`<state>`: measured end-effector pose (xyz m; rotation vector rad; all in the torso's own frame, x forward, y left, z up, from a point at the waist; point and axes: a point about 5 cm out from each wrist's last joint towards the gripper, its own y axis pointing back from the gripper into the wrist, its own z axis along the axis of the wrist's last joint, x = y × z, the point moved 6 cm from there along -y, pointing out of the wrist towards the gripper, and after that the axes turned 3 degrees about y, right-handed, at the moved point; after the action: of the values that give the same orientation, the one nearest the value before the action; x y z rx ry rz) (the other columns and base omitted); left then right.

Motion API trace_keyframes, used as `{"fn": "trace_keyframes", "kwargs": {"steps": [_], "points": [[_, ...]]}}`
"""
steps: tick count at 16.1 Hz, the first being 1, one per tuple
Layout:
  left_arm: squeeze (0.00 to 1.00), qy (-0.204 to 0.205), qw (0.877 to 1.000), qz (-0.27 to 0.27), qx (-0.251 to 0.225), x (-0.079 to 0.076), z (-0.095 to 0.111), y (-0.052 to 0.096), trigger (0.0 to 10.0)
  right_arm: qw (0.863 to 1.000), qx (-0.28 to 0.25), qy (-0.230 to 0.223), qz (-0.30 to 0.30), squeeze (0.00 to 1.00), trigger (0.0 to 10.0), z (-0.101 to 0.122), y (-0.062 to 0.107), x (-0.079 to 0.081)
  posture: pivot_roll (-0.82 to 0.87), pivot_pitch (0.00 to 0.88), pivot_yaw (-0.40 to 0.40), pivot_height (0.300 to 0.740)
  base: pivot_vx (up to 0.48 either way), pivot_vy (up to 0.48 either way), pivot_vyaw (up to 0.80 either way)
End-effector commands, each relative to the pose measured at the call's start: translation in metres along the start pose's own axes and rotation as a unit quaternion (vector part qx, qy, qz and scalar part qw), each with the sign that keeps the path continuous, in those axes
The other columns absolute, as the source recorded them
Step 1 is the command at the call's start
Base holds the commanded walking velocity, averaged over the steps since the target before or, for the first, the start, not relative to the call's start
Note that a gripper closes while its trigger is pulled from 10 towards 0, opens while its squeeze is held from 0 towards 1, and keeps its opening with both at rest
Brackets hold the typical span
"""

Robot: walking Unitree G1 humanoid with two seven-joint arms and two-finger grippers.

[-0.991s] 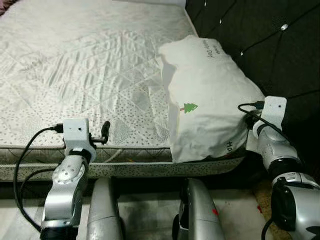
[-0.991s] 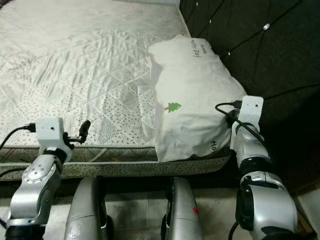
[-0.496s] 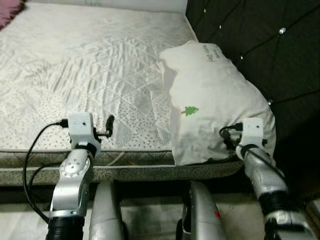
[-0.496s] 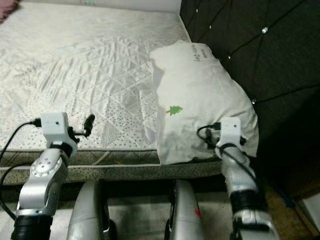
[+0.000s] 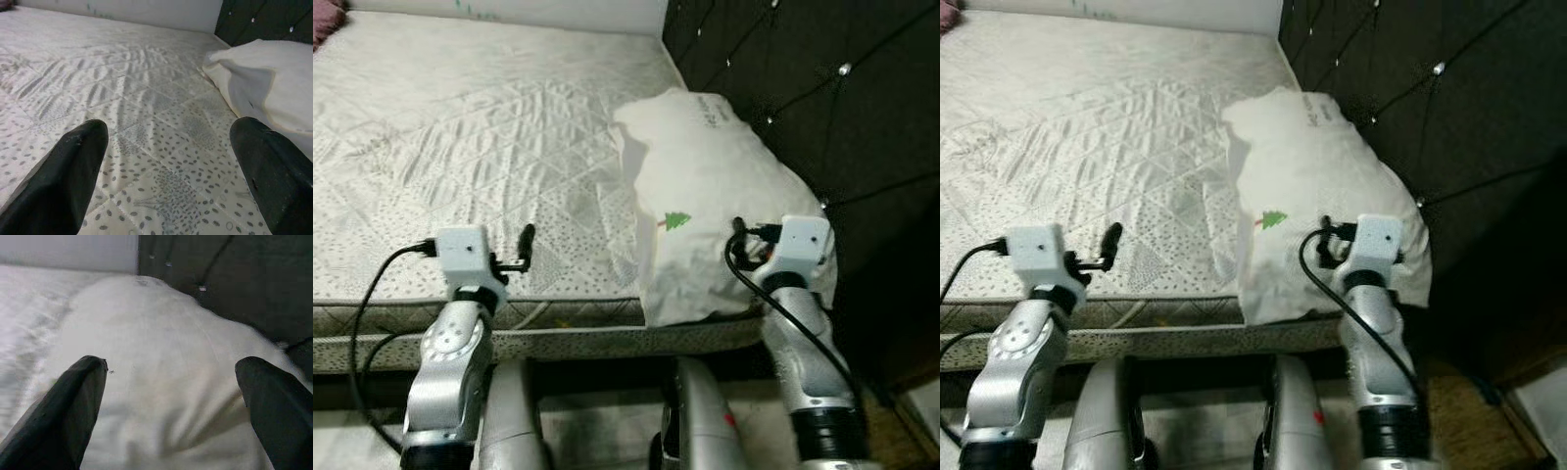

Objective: Clean up the room

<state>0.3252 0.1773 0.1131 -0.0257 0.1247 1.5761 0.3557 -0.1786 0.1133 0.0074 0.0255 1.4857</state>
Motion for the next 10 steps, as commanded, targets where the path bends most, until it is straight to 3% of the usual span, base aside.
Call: {"fn": "trace_keyframes", "kwargs": {"steps": [1,5,6,10], "points": [[0.00,0.001,1.000,-0.006,-0.004,-0.005,0.001,0.001,10.0,1.000,-0.019,-0.003,0.025,1.00,10.0,0.010,0.002,0.006,0.05,0.000,-0.081,0.547,0.000,0.000,0.00],[0.00,0.009,1.000,-0.021,-0.007,-0.012,0.004,0.002,10.0,0.998,-0.039,-0.019,0.051,1.00,10.0,0.023,0.000,0.021,0.03,0.000,-0.079,0.556,0.000,0.000,0.00],[0.00,0.011,1.000,-0.022,-0.005,-0.012,0.004,0.002,10.0,0.997,-0.048,-0.016,0.062,0.00,10.0,0.027,0.000,0.026,0.03,0.000,-0.080,0.571,0.000,0.000,0.00],[0.00,0.021,0.999,-0.025,-0.001,-0.019,0.000,0.002,10.0,0.996,-0.037,-0.023,0.074,0.00,10.0,0.022,0.007,0.029,0.01,0.000,-0.089,0.615,0.000,0.000,0.00]]}}
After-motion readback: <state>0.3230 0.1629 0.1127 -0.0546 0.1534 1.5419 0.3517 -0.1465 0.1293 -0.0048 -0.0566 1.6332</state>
